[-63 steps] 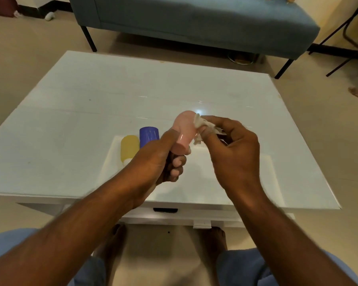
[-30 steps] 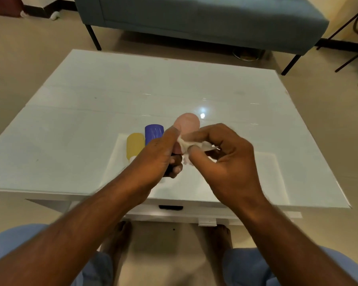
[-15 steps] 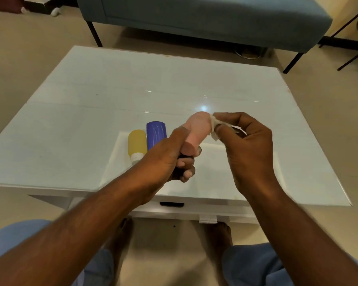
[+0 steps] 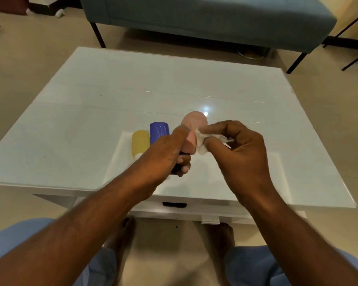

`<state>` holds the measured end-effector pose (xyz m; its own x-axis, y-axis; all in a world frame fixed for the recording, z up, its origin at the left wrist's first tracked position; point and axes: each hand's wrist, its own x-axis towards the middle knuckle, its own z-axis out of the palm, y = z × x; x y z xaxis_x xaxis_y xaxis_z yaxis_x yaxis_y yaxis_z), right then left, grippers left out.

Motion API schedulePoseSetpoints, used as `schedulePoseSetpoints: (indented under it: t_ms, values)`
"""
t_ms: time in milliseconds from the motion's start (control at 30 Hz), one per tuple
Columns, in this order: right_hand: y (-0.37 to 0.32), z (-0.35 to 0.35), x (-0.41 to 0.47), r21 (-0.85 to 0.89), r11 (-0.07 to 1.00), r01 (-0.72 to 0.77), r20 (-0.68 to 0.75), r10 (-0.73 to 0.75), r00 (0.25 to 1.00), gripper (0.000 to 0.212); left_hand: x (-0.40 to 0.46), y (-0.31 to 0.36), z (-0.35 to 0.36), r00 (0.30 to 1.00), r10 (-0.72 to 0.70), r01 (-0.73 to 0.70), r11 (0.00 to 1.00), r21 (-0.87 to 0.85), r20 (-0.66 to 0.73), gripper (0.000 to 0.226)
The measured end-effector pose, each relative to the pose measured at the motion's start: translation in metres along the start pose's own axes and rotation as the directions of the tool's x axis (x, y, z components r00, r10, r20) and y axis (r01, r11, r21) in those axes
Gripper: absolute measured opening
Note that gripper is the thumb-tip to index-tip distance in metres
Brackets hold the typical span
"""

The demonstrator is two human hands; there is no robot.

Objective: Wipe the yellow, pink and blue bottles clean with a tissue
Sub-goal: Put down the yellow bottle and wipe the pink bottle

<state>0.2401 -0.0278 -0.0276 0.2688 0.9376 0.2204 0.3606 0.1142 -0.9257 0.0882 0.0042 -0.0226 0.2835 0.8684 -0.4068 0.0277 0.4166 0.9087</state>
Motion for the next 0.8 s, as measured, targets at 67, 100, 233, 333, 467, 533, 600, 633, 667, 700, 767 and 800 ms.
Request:
schedulePoseSetpoints:
  t_ms: [67, 100, 233, 333, 467, 533, 600, 633, 667, 700, 767, 800]
  values:
    - [0.002, -0.001, 0.006, 0.005, 1.000, -0.015, -0.031, 0.015, 0.999, 0.023, 0.002, -0.002, -0.001, 0.999, 0.020, -0.014, 0.993, 0.116, -0.050, 0.048]
    - [0.002, -0.004, 0.010, 0.023, 0.999, -0.036, -0.064, 0.038, 0.997, 0.022, 0.001, -0.005, -0.002, 0.996, 0.072, -0.056, 0.969, 0.242, -0.058, 0.047]
    - [0.003, -0.012, 0.017, -0.006, 0.999, -0.039, -0.115, 0.038, 0.993, 0.020, -0.003, -0.019, -0.004, 0.942, 0.334, -0.244, 0.604, 0.758, 0.036, 0.045]
    - [0.005, -0.013, 0.016, -0.042, 0.999, -0.035, -0.108, 0.030, 0.994, 0.020, 0.001, -0.017, -0.010, 0.907, 0.420, -0.212, 0.527, 0.823, -0.036, 0.039]
    - [0.007, -0.015, 0.017, -0.040, 0.994, -0.098, -0.060, 0.095, 0.994, 0.021, 0.008, -0.016, -0.017, 0.892, 0.441, -0.238, 0.648, 0.724, -0.102, 0.037]
    - [0.006, -0.010, 0.012, -0.076, 0.994, -0.073, -0.006, 0.073, 0.997, 0.021, 0.009, -0.016, -0.016, 0.885, 0.449, -0.260, 0.697, 0.668, -0.125, 0.035]
    - [0.005, -0.003, 0.006, -0.094, 0.995, -0.021, 0.055, 0.026, 0.998, 0.022, 0.010, -0.017, -0.014, 0.874, 0.465, -0.289, 0.728, 0.621, -0.138, 0.031]
    - [0.004, -0.001, 0.004, -0.095, 0.995, 0.003, 0.080, 0.005, 0.997, 0.022, 0.011, -0.017, -0.013, 0.871, 0.471, -0.298, 0.733, 0.611, -0.140, 0.029]
    - [0.003, 0.000, 0.004, -0.094, 0.995, 0.015, 0.094, -0.006, 0.996, 0.022, 0.010, -0.017, -0.013, 0.868, 0.475, -0.300, 0.733, 0.611, -0.145, 0.028]
    - [0.003, -0.001, 0.006, -0.095, 0.995, 0.016, 0.095, -0.007, 0.995, 0.022, 0.010, -0.016, -0.013, 0.864, 0.480, -0.301, 0.734, 0.608, -0.151, 0.028]
    - [0.005, -0.007, 0.012, -0.110, 0.994, -0.011, 0.067, 0.019, 0.998, 0.021, 0.010, -0.015, -0.014, 0.848, 0.504, -0.327, 0.740, 0.588, -0.163, 0.032]
    - [0.006, -0.011, 0.014, -0.117, 0.993, -0.030, 0.057, 0.037, 0.998, 0.020, 0.011, -0.014, -0.015, 0.840, 0.517, -0.343, 0.742, 0.575, -0.166, 0.033]
